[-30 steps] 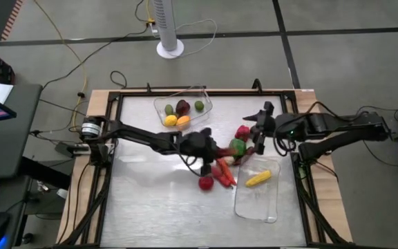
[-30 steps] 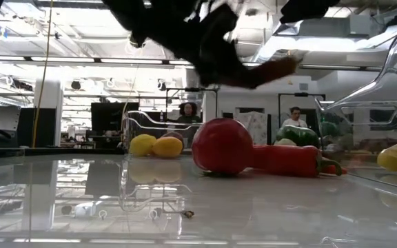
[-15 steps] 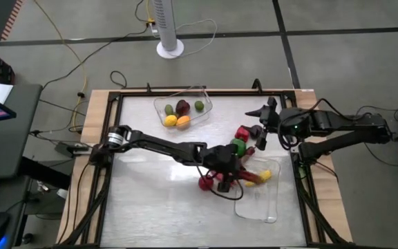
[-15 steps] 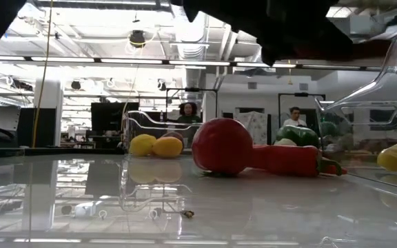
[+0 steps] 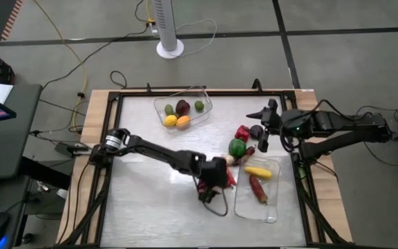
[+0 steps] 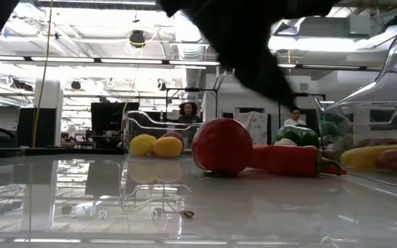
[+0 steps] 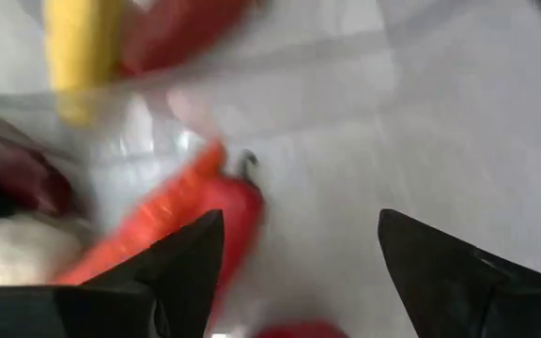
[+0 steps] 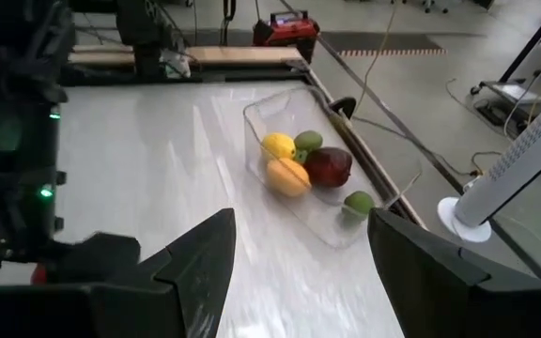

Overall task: Sort produce into baskets
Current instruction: Put the red tomato into the top transparent bin

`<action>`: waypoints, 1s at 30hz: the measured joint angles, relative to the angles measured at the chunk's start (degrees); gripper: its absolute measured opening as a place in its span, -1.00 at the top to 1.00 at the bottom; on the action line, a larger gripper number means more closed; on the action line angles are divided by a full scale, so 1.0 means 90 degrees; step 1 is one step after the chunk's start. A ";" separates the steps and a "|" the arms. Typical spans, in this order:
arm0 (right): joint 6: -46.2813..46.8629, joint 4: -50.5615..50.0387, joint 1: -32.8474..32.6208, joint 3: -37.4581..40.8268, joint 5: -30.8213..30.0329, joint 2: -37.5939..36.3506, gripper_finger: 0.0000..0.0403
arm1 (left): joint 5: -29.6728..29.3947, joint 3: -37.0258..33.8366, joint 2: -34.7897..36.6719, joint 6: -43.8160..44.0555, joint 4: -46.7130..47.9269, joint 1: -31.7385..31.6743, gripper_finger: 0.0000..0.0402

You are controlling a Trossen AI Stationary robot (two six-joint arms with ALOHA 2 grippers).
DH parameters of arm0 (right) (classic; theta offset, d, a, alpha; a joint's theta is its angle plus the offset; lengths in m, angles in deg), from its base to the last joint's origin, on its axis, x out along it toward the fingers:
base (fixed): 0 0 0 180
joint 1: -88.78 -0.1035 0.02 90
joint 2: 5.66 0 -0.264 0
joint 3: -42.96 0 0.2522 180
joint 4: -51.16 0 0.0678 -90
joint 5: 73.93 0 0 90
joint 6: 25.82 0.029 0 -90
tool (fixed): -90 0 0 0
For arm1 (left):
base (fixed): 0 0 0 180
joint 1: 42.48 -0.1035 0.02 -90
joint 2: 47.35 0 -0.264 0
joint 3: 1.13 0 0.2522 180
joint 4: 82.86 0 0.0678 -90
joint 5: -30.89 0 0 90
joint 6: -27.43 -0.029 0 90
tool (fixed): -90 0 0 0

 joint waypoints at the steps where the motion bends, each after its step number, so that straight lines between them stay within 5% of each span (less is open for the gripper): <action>1: 0.0044 -0.0049 0.0000 0.0000 0.0001 0.0002 -0.35 | -0.0143 -0.0135 0.0014 0.0005 -0.0080 0.0078 -0.35; 8: 0.0192 -0.0166 -0.0039 0.0000 -0.0022 -0.0002 -0.35 | -0.1042 -0.1298 0.0977 0.0044 -0.1326 0.0432 -0.34; 17: 0.0219 -0.0030 -0.0032 0.0005 -0.0038 0.0174 -0.35 | -0.1711 -0.3978 0.2437 0.0395 -0.4048 0.0478 -0.34; 30: 0.0064 0.0214 -0.0007 0.0007 -0.0047 0.0460 -0.35 | -0.1704 -0.4281 0.2283 0.0964 -0.4174 0.0346 -0.75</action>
